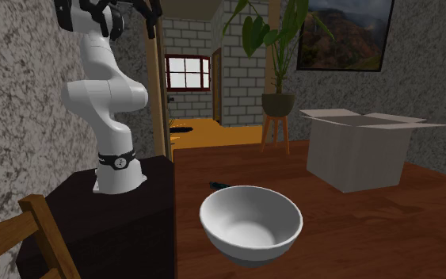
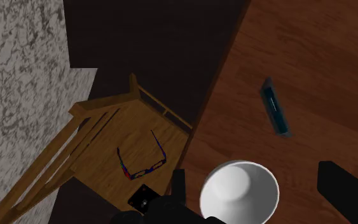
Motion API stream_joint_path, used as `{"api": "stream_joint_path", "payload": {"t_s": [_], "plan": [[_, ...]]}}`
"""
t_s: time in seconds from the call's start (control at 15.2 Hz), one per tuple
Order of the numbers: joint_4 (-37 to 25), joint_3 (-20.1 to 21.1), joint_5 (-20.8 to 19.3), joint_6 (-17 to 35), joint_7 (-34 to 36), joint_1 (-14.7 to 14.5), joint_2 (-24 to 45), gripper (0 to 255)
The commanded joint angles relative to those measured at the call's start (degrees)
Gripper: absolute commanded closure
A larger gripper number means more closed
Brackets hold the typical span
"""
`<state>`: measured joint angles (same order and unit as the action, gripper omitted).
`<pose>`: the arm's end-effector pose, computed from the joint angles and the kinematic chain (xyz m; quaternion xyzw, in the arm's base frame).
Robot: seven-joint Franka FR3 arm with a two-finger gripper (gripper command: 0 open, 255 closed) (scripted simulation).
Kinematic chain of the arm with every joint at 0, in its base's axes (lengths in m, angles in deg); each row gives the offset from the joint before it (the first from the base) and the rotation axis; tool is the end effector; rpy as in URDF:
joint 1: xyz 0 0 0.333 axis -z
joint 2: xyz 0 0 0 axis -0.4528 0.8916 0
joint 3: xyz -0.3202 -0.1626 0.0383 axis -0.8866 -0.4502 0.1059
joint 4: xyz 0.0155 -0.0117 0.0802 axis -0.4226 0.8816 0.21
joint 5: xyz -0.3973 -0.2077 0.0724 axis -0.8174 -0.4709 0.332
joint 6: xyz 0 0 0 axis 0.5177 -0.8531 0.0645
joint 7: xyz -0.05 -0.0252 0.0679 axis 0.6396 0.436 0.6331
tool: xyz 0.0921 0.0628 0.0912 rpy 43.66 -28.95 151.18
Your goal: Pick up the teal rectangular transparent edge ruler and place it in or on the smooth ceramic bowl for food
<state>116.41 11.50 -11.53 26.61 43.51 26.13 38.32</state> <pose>0.3266 0.0130 0.6283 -0.9982 -0.0329 -0.0097 0.0498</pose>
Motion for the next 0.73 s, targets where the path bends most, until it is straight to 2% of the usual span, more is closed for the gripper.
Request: {"api": "stream_joint_path", "payload": {"t_s": [0.0, 0.66], "plan": [[0.00, 0.00, 0.00, 0.00, 0.00, 0.00, 0.00, 0], [13.67, 7.41, 3.37, 17.29, 0.96, -4.31, 3.40, 0]]}}
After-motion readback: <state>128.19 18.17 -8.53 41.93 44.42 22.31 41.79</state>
